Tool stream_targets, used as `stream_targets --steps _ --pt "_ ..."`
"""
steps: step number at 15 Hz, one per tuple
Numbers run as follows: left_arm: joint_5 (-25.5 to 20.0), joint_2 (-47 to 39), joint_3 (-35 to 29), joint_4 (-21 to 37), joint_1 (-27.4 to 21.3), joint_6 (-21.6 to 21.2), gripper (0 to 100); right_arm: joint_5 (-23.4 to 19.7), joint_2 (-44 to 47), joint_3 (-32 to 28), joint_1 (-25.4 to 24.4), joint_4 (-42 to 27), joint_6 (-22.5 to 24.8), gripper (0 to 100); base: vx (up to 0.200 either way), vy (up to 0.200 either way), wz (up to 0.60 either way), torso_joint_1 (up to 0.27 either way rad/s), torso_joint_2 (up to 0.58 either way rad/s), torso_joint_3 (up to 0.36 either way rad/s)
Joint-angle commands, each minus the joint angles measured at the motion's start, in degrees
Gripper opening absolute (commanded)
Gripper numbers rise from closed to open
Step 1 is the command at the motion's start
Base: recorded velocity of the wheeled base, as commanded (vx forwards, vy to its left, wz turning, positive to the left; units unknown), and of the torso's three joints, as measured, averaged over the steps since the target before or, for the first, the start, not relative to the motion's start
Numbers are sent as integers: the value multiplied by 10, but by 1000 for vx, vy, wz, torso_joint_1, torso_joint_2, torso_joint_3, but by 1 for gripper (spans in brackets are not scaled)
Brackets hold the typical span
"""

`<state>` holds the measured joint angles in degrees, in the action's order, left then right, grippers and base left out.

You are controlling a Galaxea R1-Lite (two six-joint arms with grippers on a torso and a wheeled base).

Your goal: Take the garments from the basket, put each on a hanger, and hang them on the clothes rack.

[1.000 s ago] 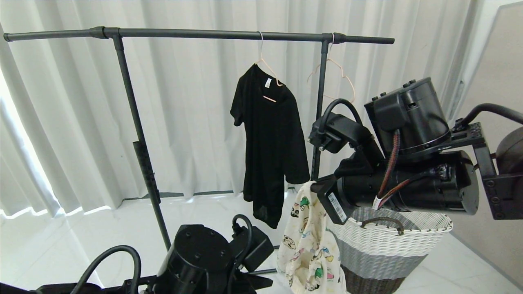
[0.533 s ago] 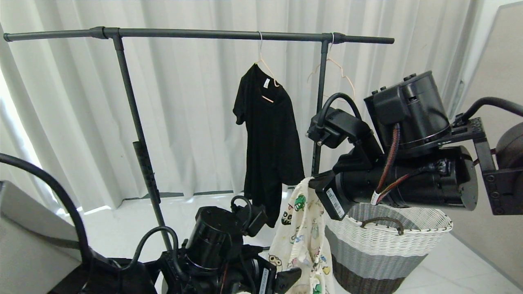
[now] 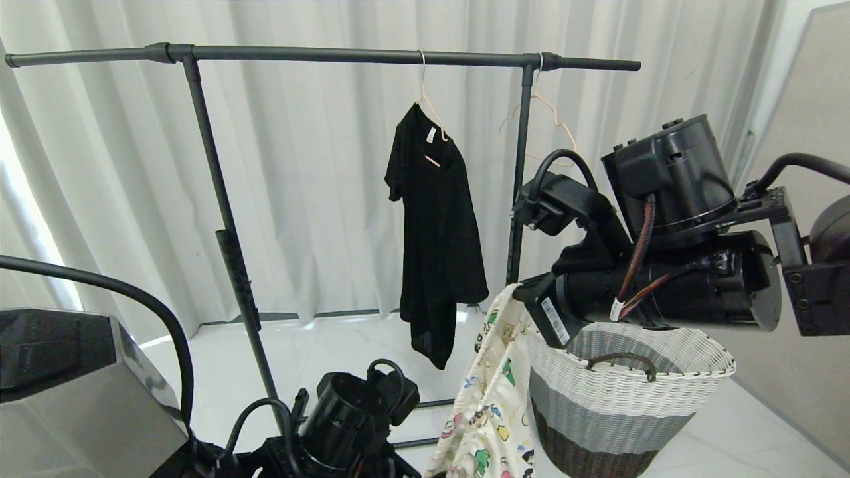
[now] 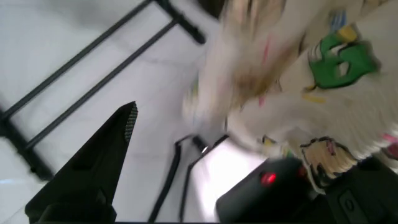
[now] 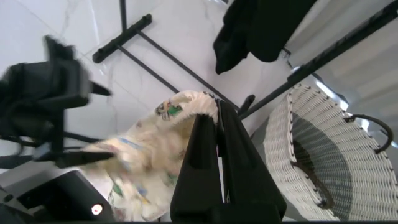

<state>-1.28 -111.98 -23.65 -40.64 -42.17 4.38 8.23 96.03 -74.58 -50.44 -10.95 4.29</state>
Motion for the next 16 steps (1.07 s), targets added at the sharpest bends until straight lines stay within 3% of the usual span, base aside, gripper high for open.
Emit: stream_targets --steps 1,4,5,8,9,12,13,15,16 --pt "0 8 37 2 9 -13 100 0 -19 1 7 -12 0 0 0 0 0 0 0 0" --pt "-1 31 32 2 6 -15 100 0 -43 17 7 -36 0 0 0 0 0 0 0 0" --pt "0 38 32 2 6 -15 0 0 -47 28 8 -36 0 0 0 0 0 0 0 0" --pt "54 73 31 2 18 -17 0 0 -82 97 25 -36 -1 0 0 0 0 0 0 0" --pt "71 98 30 2 34 -38 0 0 -106 128 32 -36 -1 0 0 0 0 0 0 0" --pt "59 182 1 9 66 -126 0 0 -148 171 34 -36 -1 0 0 0 0 0 0 0" --pt "57 204 -39 47 69 -133 0 0 -153 172 35 -36 -1 0 0 0 0 0 0 0" --pt "42 270 -172 263 70 -131 0 0 -159 162 43 -36 1 0 0 0 0 0 0 0" --pt "5 294 -254 376 72 -130 0 0 -159 144 53 -36 2 0 0 0 0 0 0 0"
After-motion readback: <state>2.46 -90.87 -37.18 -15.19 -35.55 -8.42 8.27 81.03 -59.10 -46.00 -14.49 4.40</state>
